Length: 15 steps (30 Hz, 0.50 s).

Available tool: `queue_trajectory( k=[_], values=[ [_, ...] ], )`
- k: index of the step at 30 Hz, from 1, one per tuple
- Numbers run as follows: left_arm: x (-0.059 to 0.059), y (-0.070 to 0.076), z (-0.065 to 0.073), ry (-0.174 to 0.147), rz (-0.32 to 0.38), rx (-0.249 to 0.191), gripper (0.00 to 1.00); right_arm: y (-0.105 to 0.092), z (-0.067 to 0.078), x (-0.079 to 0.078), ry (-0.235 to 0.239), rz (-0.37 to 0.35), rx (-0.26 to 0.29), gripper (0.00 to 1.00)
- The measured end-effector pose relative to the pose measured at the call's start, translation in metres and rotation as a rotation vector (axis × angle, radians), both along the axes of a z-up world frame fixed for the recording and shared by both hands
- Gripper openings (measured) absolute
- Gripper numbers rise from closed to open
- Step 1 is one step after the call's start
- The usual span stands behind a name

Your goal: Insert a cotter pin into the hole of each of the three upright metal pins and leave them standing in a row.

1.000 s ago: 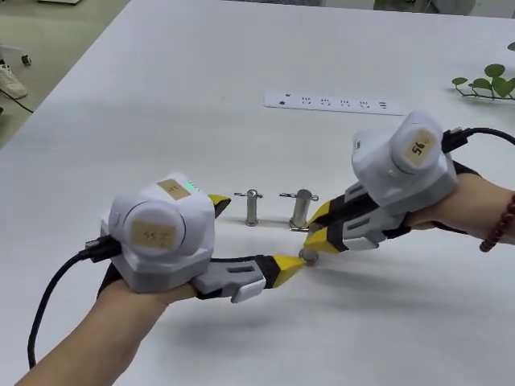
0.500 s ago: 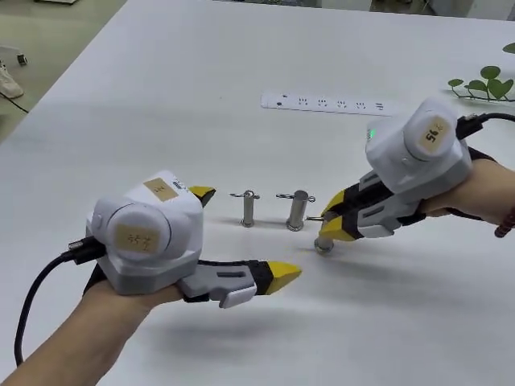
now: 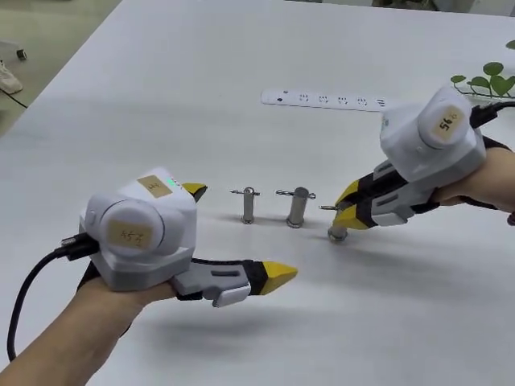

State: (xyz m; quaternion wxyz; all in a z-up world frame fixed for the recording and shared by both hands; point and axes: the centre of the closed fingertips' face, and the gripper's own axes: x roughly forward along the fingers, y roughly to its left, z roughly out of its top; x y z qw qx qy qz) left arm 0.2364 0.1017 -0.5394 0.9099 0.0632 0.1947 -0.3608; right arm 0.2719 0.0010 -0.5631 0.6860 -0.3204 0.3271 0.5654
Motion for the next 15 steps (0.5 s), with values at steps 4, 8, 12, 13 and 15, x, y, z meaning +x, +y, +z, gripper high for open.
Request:
queue_trajectory(
  k=[4,8,12,13,15],
  values=[
    [0.000,0.000,0.000,-0.003,-0.003,0.002,0.98,-0.001,0.000,0.006,0.000,-0.009,0.005,0.08],
    [0.001,0.002,0.000,-0.005,0.001,0.009,0.98,0.000,0.001,0.011,-0.001,-0.014,0.009,0.08],
    [0.001,0.005,-0.002,-0.003,0.004,0.017,0.97,-0.001,-0.001,0.016,-0.001,-0.015,0.002,0.08],
    [0.001,0.004,-0.001,-0.008,0.002,0.014,0.97,-0.002,-0.002,0.016,0.000,-0.014,-0.001,0.08],
    [0.001,0.003,0.001,-0.008,0.001,-0.002,0.96,-0.003,-0.003,0.017,0.001,-0.010,-0.009,0.08]
  ],
)
